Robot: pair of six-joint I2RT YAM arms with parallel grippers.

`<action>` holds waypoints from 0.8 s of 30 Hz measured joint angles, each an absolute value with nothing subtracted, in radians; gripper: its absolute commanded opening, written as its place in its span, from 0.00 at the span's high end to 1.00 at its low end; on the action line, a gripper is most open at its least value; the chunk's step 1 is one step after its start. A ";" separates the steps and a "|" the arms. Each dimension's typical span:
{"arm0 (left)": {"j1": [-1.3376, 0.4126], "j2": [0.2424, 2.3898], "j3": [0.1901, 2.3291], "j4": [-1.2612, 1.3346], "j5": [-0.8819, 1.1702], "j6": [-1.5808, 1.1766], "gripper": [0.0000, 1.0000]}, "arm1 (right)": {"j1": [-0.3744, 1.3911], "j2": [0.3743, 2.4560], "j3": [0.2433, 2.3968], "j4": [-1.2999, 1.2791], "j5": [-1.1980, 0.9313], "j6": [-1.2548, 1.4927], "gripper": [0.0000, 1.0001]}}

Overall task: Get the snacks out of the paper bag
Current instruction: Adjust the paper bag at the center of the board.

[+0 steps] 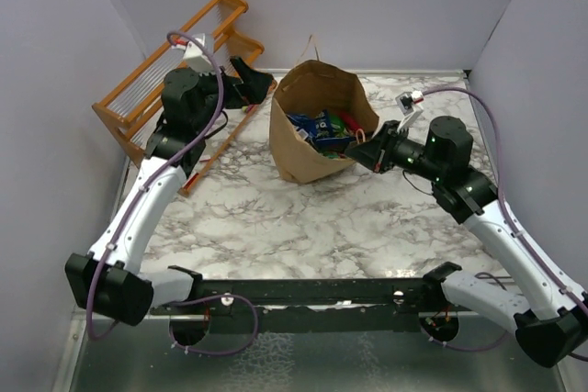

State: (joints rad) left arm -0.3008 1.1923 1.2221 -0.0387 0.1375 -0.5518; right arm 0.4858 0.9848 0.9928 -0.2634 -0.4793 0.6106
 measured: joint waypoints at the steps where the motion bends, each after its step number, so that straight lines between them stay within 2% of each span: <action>1: -0.301 1.225 1.249 -0.033 0.173 -0.570 0.01 | 0.485 0.965 0.990 -0.288 -0.435 0.593 0.99; 5: -0.301 1.342 1.311 -0.009 0.258 -0.607 0.03 | 0.485 0.918 0.988 -0.326 -0.320 0.547 0.99; 9: -0.301 1.445 1.381 -0.009 0.288 -0.621 0.08 | 0.485 0.910 0.988 -0.334 -0.277 0.517 0.99; 10: -0.301 1.531 1.450 -0.009 0.313 -0.632 0.09 | 0.485 0.913 0.989 -0.337 -0.274 0.511 0.99; 14: -0.301 1.657 1.577 -0.009 0.333 -0.663 0.28 | 0.486 0.926 0.992 -0.340 -0.266 0.488 0.99; 20: -0.306 1.806 1.719 -0.009 0.363 -0.724 0.40 | 0.485 0.927 0.992 -0.339 -0.266 0.481 0.99; 24: -0.322 1.886 1.799 -0.010 0.384 -0.740 0.41 | 0.485 0.929 0.994 -0.339 -0.266 0.477 0.99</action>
State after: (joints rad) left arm -0.3222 1.8858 1.7988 -0.0097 0.3843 -0.7399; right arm 0.4854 0.9295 0.9939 -0.3393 -0.2661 0.4767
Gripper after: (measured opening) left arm 0.592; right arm 0.018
